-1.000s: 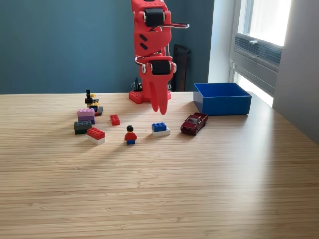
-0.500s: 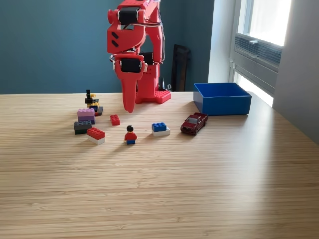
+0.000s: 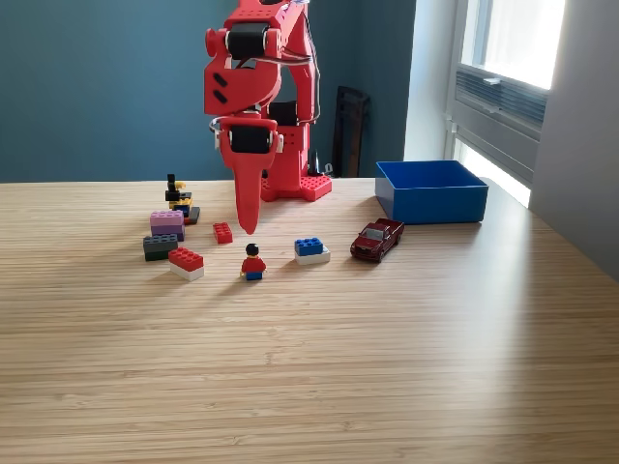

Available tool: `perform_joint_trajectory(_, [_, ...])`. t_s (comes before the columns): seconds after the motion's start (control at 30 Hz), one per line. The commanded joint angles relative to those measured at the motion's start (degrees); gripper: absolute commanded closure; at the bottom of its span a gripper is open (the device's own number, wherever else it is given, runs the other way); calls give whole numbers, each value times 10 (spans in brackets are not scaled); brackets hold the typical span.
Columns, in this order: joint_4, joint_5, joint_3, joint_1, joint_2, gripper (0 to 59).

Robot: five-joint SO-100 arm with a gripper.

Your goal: Grasp a lego block and put it in the bin.

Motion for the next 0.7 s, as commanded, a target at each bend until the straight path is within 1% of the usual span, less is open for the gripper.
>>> perform_joint_trajectory(0.03, [33, 8, -86, 1, -46, 267])
perform_joint_trajectory(0.3, [68, 14, -164, 4, -134, 295])
perform_joint_trajectory(0.7, [70, 17, -213, 5, -208, 317])
